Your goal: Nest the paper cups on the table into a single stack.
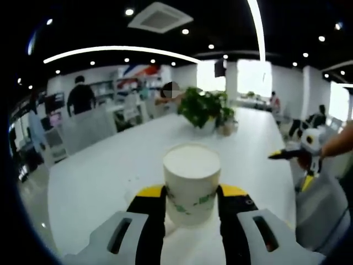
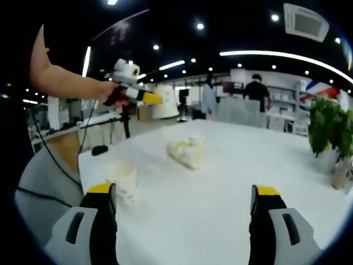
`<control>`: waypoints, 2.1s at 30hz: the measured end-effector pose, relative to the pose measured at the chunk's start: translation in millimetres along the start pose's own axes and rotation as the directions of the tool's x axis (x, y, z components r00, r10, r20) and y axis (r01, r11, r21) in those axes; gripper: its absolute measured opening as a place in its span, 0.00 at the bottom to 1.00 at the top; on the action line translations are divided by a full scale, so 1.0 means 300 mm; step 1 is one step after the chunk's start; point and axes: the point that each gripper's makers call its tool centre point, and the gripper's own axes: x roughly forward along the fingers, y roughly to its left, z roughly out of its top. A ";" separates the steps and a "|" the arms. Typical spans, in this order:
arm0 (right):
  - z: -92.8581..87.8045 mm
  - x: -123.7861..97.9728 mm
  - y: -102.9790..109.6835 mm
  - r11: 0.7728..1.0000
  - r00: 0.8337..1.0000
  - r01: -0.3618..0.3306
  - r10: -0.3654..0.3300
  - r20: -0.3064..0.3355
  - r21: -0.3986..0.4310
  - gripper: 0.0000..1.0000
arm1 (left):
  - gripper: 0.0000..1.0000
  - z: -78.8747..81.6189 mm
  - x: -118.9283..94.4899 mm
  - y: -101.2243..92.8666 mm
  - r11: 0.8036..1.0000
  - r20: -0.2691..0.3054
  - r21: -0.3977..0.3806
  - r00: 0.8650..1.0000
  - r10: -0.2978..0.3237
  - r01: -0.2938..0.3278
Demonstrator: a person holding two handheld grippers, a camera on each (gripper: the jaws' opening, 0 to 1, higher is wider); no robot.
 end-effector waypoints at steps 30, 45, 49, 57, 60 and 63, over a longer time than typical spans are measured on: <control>0.122 0.016 0.024 0.999 0.998 -0.030 0.032 0.056 -0.028 0.98 | 0.35 0.022 -0.071 -0.198 0.991 -0.001 0.020 0.991 -0.130 0.130; 0.208 0.020 0.016 0.998 0.996 -0.047 0.051 0.077 -0.052 0.94 | 0.35 0.052 -0.098 -0.305 0.983 0.013 0.036 0.983 -0.182 0.181; 0.217 0.027 0.027 0.997 0.995 -0.058 0.062 0.075 -0.056 0.92 | 0.35 0.053 -0.104 -0.328 0.980 0.015 0.039 0.980 -0.197 0.196; 0.238 0.036 0.048 0.995 0.993 -0.080 0.085 0.081 -0.061 0.91 | 0.35 0.046 -0.130 -0.374 0.978 -0.002 0.050 0.979 -0.204 0.204; 0.247 0.039 0.056 0.995 0.992 -0.086 0.091 0.089 -0.054 0.90 | 0.35 0.034 -0.141 -0.388 0.979 -0.011 0.052 0.981 -0.196 0.196; 0.258 0.040 0.069 0.994 0.991 -0.096 0.100 0.094 -0.056 0.89 | 0.35 0.019 -0.145 -0.398 0.979 -0.010 0.044 0.980 -0.199 0.199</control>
